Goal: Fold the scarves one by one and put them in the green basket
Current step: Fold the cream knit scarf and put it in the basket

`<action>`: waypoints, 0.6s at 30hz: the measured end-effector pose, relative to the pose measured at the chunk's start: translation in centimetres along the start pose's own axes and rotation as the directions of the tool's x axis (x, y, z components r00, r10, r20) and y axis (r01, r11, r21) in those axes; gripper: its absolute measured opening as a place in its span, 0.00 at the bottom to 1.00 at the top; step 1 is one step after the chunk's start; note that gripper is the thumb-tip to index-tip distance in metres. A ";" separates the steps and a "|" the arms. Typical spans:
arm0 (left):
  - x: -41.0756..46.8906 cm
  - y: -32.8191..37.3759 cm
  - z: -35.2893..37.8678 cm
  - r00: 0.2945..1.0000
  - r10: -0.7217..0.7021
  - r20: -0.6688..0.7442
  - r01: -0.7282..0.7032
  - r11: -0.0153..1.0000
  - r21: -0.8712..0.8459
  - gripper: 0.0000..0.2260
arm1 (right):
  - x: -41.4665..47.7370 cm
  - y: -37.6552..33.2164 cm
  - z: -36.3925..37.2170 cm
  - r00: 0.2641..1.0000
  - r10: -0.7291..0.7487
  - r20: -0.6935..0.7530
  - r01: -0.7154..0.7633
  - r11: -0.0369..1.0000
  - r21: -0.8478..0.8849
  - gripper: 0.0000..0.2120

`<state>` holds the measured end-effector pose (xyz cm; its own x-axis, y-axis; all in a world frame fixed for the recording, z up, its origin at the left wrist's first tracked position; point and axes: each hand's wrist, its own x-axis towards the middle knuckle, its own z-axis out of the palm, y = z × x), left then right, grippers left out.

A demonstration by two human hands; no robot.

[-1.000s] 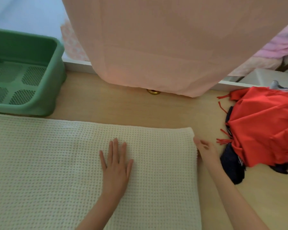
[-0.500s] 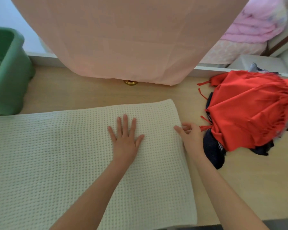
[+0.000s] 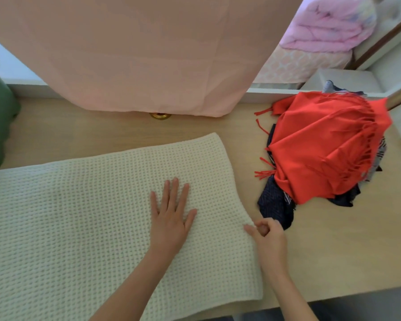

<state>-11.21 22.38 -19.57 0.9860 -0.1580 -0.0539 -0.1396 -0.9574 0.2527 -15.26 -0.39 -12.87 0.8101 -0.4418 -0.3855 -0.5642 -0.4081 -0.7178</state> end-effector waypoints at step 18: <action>5.5 8.1 0.7 0.944 0.309 0.118 -0.299 0.949 -0.096 0.23 | -3.8 3.2 0.4 0.977 0.121 0.177 -0.129 0.991 0.030 0.10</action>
<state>-6.99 13.57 -18.48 0.8764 -0.4737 -0.0871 -0.4185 -0.8385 0.3491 -20.07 0.29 -13.99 0.7510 -0.3397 -0.5662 -0.6585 -0.3234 -0.6795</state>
